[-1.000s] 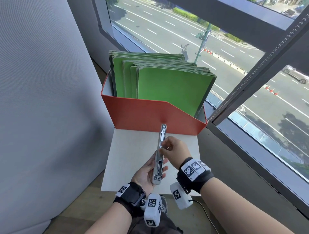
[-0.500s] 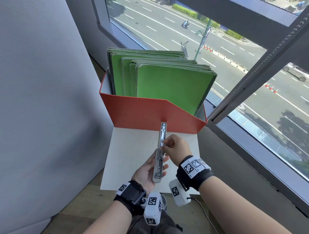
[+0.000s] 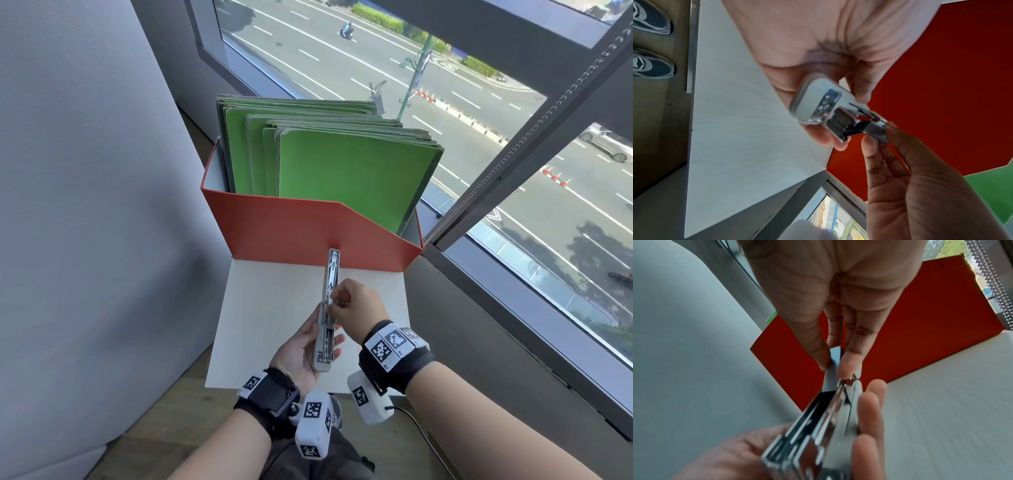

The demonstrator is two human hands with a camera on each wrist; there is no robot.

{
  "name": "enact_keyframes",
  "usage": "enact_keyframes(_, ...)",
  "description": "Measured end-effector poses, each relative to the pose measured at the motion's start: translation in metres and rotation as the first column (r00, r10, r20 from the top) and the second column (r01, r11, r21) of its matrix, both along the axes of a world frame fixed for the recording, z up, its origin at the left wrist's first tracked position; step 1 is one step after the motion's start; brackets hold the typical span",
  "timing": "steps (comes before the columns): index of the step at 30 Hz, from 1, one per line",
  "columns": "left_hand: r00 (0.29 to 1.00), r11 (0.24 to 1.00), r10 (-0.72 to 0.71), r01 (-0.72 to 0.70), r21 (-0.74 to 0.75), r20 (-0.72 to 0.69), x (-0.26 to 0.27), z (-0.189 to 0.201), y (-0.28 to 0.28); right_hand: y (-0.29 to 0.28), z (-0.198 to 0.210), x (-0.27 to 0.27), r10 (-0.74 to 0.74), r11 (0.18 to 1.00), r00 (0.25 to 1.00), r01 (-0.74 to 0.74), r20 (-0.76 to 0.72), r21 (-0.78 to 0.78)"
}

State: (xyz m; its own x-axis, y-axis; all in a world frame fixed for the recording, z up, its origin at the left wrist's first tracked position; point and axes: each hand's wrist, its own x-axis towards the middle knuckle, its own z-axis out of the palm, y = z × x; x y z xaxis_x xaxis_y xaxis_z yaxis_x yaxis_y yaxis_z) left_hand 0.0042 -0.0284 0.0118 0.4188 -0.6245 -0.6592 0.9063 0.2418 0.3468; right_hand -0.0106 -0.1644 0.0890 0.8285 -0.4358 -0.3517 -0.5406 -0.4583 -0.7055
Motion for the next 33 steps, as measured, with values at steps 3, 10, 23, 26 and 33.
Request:
enact_keyframes(3, 1.0, 1.0, 0.007, -0.007, 0.005, 0.003, 0.0, -0.001, 0.0, 0.003, -0.001, -0.004, 0.023, 1.0, 1.0, -0.023, -0.014, -0.018)
enact_keyframes(10, 1.0, 1.0, 0.026, -0.026, -0.007, -0.016, -0.001, -0.001, -0.001, 0.008, -0.005, -0.011, 0.02, 1.0, 1.0, -0.021, -0.01, -0.014)
enact_keyframes(23, 0.997, 0.997, 0.049, -0.052, -0.052, -0.052, -0.003, 0.0, 0.0, 0.02, -0.012, -0.047, 0.076, 0.997, 0.994, -0.078, 0.077, 0.022)
enact_keyframes(26, 0.998, 0.998, 0.046, -0.049, -0.05, -0.046, -0.005, 0.003, 0.0, 0.019, -0.016, -0.053, 0.118, 0.993, 0.988, -0.118, 0.1, 0.003)
enact_keyframes(33, 0.999, 0.999, 0.016, -0.018, -0.036, -0.044, -0.005, 0.01, 0.0, 0.012, -0.02, -0.061, 0.252, 0.962, 0.965, -0.242, 0.07, -0.127)
